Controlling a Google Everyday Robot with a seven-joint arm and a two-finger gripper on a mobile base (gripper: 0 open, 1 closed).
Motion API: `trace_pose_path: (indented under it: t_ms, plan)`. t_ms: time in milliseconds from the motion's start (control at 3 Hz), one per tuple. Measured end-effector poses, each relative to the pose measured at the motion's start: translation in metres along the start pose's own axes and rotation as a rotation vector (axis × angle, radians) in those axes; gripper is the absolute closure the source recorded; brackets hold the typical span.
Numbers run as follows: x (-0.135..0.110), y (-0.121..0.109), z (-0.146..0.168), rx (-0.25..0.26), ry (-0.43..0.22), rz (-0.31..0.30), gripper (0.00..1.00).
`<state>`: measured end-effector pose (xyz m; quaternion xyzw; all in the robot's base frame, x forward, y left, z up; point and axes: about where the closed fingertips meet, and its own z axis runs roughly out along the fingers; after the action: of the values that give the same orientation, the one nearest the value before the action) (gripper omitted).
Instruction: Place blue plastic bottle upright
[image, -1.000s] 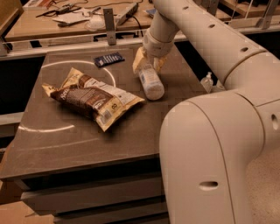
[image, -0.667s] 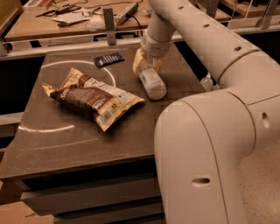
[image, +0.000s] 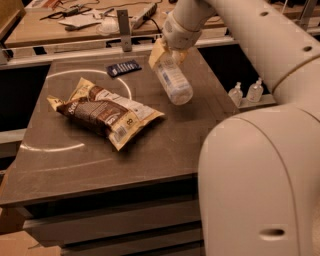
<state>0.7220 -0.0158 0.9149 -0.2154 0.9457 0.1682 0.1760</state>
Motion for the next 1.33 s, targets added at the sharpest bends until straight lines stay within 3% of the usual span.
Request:
trace_pose_path:
  t_ms: [333, 667, 1000, 1333]
  plan:
    - [-0.016, 0.026, -0.047, -0.229, -0.289, -0.149, 1.0]
    - [-0.023, 0.023, -0.081, -0.375, -0.512, -0.2, 1.0]
    - [-0.023, 0.045, -0.091, -0.434, -0.564, -0.287, 1.0]
    - [-0.019, 0.047, -0.084, -0.411, -0.603, -0.304, 1.0]
